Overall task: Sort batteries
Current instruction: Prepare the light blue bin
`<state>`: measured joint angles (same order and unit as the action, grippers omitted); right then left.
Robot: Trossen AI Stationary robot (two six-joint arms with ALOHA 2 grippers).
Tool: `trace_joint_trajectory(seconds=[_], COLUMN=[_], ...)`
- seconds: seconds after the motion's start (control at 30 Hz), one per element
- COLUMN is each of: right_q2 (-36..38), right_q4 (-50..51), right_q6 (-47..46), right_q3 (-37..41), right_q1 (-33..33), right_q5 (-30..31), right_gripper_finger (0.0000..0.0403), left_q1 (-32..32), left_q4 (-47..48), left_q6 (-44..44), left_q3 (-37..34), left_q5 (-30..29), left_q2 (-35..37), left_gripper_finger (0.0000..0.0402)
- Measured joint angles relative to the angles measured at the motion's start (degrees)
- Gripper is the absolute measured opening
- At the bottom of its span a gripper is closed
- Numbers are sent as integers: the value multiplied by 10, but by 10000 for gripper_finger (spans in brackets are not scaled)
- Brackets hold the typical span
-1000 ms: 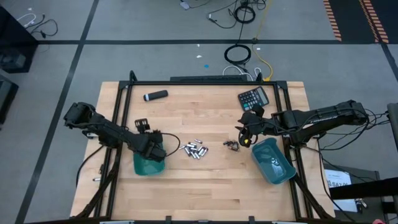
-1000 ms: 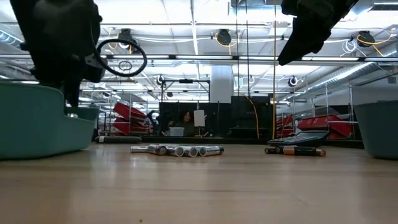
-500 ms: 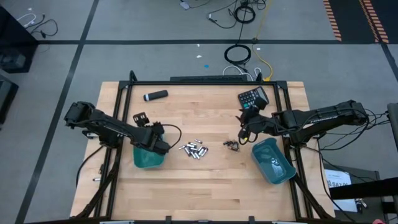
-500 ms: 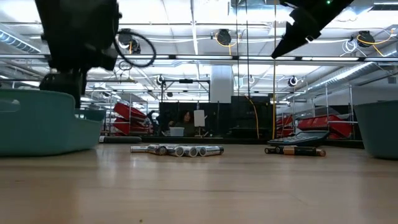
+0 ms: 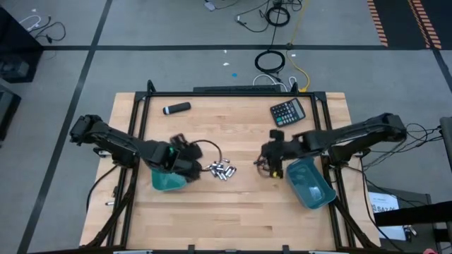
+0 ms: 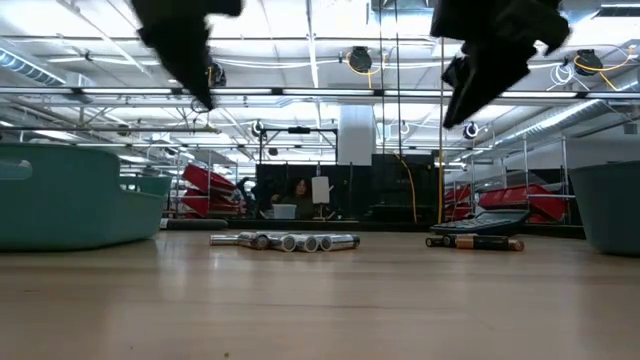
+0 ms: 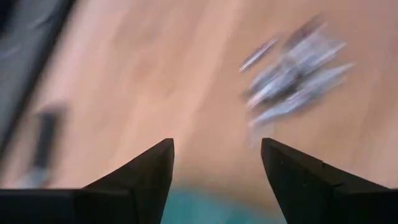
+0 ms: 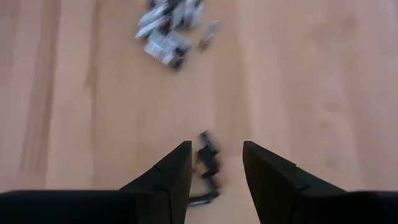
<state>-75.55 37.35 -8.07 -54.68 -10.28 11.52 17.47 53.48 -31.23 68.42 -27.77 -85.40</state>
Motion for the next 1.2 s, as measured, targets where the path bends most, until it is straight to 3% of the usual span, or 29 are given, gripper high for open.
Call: trace_joint_trajectory(seconds=[0.17,0.33,0.57,0.73,0.9,1.2], right_q2=[-82,-126,-141,-189,-226,-233], right_q4=[21,96,100,136,82,78], right_q6=[12,-41,-82,-83,-21,-17], right_q3=[-29,-48,-58,-53,-55,-55], right_q1=[-43,-66,-105,-94,-70,-32], right_q5=[1,-27,-71,32,-16,-27], right_gripper_finger=[135,135,135,135,129,102], left_q1=[11,40,60,77,79,85], left_q4=[-183,-283,-475,-515,-514,-509], left_q6=[72,95,91,71,46,50], left_q3=[-12,-37,-109,-142,-155,-155], left_q5=[19,-51,-64,-159,-184,-194], left_q2=[-8,-18,-23,-25,-25,-27], left_gripper_finger=[253,253,253,253,253,253])
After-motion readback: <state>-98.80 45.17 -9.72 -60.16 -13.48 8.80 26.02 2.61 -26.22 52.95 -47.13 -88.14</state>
